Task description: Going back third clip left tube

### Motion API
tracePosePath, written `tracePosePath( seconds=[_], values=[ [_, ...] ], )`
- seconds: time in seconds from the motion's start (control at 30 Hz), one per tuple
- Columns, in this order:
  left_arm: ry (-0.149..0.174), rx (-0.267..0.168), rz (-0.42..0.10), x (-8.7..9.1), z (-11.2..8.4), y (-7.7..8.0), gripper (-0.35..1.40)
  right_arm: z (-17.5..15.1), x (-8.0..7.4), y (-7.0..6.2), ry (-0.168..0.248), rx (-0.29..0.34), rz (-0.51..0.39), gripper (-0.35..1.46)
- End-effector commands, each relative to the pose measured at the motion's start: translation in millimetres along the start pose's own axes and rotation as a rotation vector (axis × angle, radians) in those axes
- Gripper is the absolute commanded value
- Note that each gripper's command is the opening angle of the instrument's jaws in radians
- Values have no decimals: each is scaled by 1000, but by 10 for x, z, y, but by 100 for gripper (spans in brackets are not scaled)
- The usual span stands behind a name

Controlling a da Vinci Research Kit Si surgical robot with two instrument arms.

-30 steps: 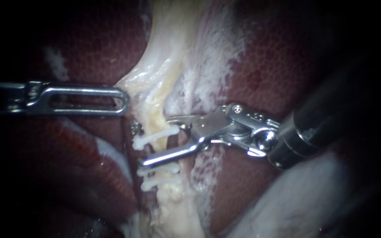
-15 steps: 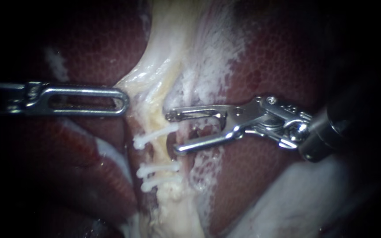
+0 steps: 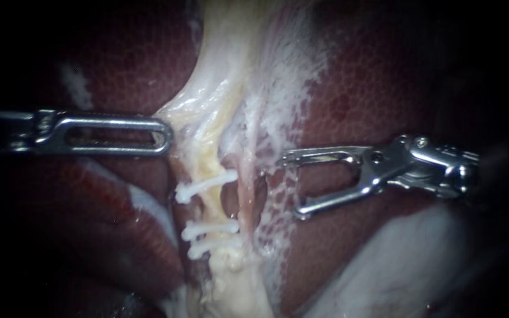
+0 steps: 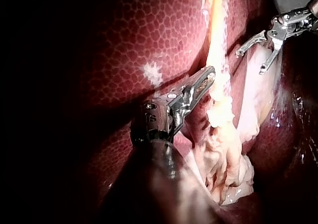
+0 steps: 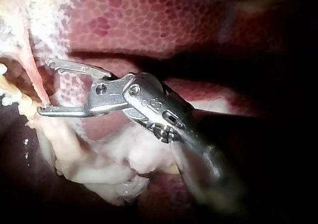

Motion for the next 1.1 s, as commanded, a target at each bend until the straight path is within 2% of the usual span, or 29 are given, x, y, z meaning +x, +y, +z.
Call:
tracePosePath(
  seconds=[0.03,0.27,0.67,0.8,0.9,1.1],
  values=[
    [0,0,0,0,1,0,-35,-4,3,0,-7,-3,-9,60],
    [-1,-1,1,2,2,1,-35,-17,20,-5,-20,-5,-31,60],
    [-3,-5,3,5,8,2,-35,-17,21,-7,-21,-5,-30,60],
    [-6,-2,11,19,23,2,-35,-17,21,-7,-21,-5,-30,60],
    [4,0,16,26,34,4,-35,-17,21,-7,-21,-5,-30,60],
    [7,2,18,27,44,16,-35,-17,22,-8,-21,-5,-31,60]
  ],
)
